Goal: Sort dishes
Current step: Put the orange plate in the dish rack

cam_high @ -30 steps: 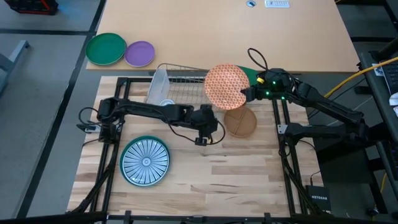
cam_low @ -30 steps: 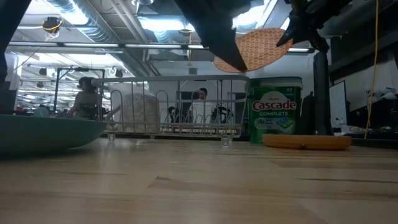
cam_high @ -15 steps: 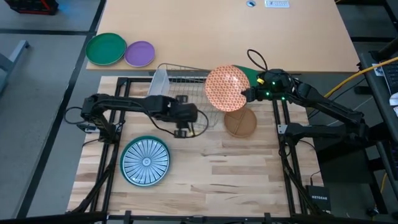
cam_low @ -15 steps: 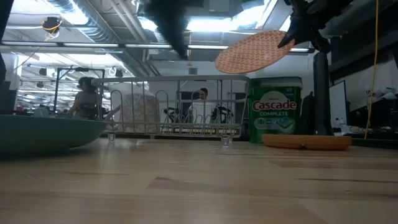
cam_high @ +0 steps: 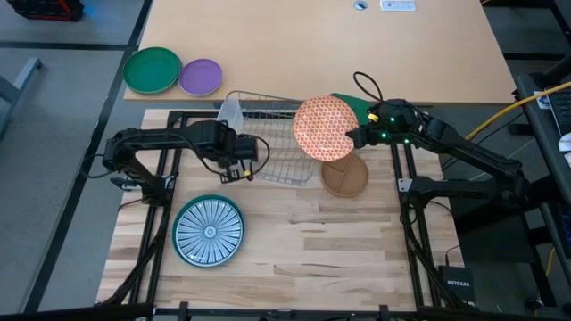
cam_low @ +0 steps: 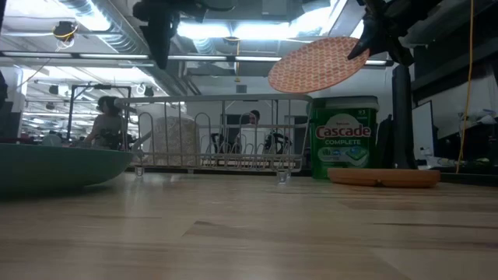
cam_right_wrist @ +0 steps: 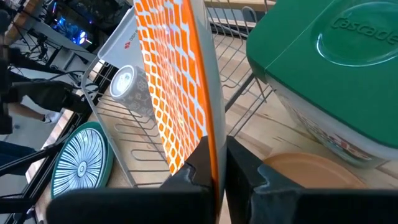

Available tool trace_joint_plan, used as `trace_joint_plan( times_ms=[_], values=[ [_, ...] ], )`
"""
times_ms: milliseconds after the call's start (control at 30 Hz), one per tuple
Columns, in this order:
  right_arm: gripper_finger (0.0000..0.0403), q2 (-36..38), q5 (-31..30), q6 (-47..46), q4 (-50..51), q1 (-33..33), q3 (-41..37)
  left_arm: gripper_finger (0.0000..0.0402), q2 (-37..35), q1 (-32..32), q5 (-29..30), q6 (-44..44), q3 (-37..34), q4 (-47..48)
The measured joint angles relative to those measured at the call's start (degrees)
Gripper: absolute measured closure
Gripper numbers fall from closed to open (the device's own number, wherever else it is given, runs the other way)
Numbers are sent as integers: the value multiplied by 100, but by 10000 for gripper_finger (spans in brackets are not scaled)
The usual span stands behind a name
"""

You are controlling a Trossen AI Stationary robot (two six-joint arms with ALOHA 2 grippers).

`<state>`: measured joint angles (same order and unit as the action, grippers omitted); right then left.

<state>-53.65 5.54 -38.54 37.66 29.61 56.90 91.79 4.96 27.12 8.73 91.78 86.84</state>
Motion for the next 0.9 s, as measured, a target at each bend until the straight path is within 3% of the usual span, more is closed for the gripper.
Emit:
trace_joint_plan(
  times_ms=[533,900],
  values=[
    [386,-72,-12,-174,-16,-1,-2,400,-106,193,40,429,-1973,-221],
    [386,-625,-86,-831,-59,-2,-2,398,-116,-349,-89,608,-2106,-527]
  ],
)
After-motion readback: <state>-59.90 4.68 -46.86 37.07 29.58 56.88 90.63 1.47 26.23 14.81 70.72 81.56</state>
